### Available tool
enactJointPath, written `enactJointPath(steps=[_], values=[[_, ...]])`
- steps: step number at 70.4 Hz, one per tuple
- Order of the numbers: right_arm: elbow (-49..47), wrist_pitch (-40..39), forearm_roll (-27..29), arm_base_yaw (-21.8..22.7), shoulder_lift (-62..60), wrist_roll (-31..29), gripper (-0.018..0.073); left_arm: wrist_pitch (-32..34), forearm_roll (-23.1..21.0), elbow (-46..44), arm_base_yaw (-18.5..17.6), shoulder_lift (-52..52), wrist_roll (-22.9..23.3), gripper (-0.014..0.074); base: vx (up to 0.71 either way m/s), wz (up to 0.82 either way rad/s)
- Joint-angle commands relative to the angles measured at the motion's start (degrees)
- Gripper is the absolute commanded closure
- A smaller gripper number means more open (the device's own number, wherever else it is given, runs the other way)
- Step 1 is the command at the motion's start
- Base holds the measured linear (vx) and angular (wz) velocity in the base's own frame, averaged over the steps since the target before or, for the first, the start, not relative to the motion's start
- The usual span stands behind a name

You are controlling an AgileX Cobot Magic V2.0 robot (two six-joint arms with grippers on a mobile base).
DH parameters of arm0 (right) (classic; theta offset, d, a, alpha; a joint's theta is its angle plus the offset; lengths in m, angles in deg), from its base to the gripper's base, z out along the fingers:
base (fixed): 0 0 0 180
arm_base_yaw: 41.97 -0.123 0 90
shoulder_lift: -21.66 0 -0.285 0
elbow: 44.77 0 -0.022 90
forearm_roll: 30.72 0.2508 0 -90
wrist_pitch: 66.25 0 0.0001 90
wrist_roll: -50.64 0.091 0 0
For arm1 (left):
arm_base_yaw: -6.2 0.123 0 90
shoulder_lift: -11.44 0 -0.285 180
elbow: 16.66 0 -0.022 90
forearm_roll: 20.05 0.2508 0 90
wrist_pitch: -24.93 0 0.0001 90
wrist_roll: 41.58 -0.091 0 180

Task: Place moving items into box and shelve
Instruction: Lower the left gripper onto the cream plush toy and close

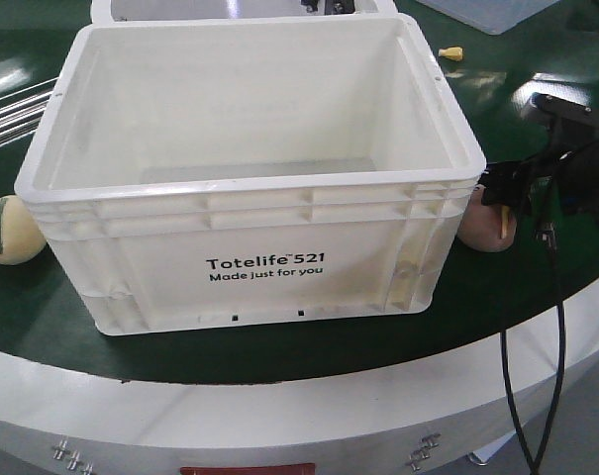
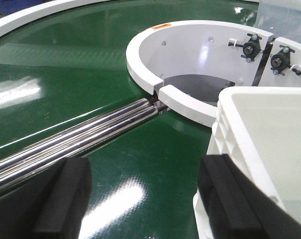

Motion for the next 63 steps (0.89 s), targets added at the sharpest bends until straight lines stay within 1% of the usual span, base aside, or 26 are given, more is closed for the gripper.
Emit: enactJointPath(steps=[1, 14, 24, 30, 33, 63], values=[[-1.7, -1.4, 0.6, -0.1, -2.3, -0.6, 0.0574, 3.7, 0.0, -2.0, 0.2, 0.8, 0.5, 0.0041, 0.0, 0.0], [-1.7, -1.1, 0.3, -0.1, -2.3, -0.6, 0.0574, 2.9, 0.0, -2.0, 0.3, -1.2, 0.6, 0.0041, 0.0, 0.0], [-1.7, -0.5, 0.0, -0.1, -2.3, -0.6, 0.0574, 2.9, -0.2, -2.0, 2.4, -3.8, 1.3, 0.0041, 0.0, 0.0], [-1.7, -0.3, -0.1, -0.1, -2.3, -0.7, 0.0574, 2.4, -0.2, -2.0, 3.8, -5.3, 3.3, 0.0041, 0.0, 0.0], [-1.7, -0.2, -0.1, -0.1, -2.3, -0.7, 0.0574, 2.1, -0.2, -2.0, 3.9, -6.2, 3.9, 0.0041, 0.0, 0.0], [-1.7, 0.4, -0.1, -0.1, -2.3, -0.7, 0.0574, -1.0, -0.2, -2.0, 3.9, -15.7, 3.9, 0.0041, 0.0, 0.0]])
